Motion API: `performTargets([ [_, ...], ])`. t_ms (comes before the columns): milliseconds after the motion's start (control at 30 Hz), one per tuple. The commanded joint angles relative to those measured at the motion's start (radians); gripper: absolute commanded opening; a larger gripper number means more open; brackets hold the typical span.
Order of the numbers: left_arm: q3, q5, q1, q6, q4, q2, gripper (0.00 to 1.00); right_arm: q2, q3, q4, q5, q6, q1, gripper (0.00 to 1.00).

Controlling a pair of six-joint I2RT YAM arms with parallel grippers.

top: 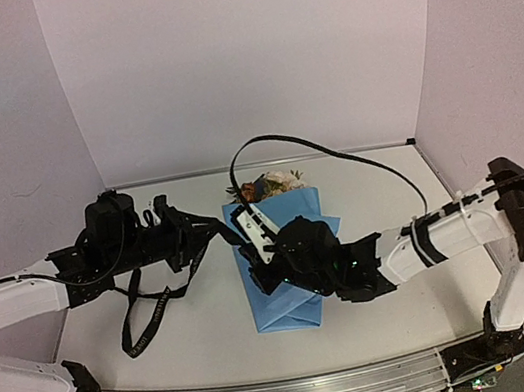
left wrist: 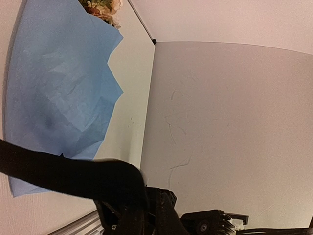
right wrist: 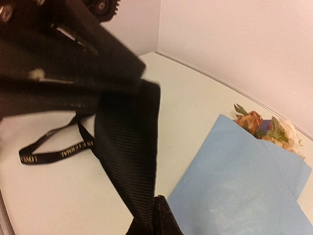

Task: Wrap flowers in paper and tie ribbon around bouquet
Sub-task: Pass from the left arm to the right, then straighten the ribbon at the center of the board.

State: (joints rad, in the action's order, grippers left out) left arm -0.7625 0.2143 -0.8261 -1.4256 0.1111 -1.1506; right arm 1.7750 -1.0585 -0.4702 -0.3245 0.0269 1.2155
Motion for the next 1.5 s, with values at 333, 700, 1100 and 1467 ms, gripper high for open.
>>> performTargets([
  [333,0.036,-0.452,-0.003,0.126,-0.648,0.260,0.66,-0.639,0.193,1.372,-0.369,0.399,0.075,0.00],
  [700,0.298,-0.420,-0.002,-0.221,-0.868,0.334,0.56,-0.609,0.187,1.425,-0.468,0.452,0.075,0.00],
  [1100,0.332,-0.382,-0.002,-0.297,-0.876,0.242,0.60,-0.608,0.211,1.410,-0.502,0.436,0.071,0.00],
  [1467,0.292,-0.408,0.002,-0.257,-0.820,0.051,0.12,-0.659,0.260,1.404,-0.529,0.461,0.035,0.00],
])
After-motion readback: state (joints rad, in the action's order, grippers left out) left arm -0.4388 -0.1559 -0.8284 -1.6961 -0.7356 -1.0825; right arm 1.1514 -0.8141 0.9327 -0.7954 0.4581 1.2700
